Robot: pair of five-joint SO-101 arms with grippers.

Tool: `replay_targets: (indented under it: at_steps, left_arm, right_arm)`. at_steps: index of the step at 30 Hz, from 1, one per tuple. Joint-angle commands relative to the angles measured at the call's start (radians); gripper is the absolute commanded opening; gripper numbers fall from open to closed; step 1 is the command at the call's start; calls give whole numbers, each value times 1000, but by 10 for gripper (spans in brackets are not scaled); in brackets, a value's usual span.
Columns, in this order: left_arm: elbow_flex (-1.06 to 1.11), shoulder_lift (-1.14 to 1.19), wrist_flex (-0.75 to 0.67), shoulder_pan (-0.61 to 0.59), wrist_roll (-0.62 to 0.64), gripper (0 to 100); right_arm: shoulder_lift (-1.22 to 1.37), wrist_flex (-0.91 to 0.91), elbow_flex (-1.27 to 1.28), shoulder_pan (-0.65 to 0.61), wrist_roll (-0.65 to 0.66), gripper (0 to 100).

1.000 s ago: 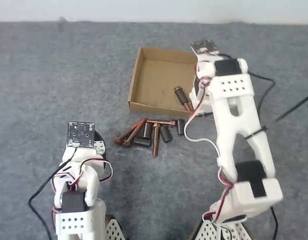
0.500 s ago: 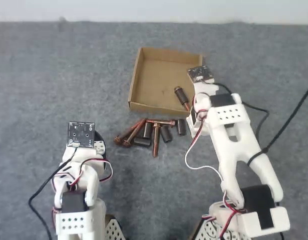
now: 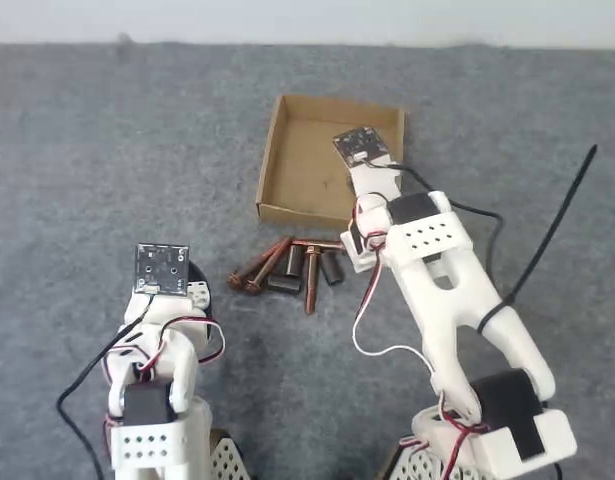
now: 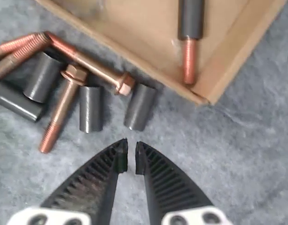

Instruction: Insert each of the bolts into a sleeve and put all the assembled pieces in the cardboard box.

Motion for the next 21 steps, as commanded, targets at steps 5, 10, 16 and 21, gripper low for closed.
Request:
replay_targets:
  at_steps: [5, 10, 16, 21]
  left_arm:
    - [-12, 12, -31, -3, -3, 12]
    - [-12, 12, -29, -3, -5, 12]
    - [-12, 12, -29, -3, -5, 12]
    - [-12, 12, -28, -3, -5, 12]
  right_arm:
    - [108, -102, -12, -21, -41, 124]
    - [171, -124, -46, -15, -40, 117]
    - [285, -185, -64, -19, -38, 117]
    - [341, -153, -126, -16, -38, 117]
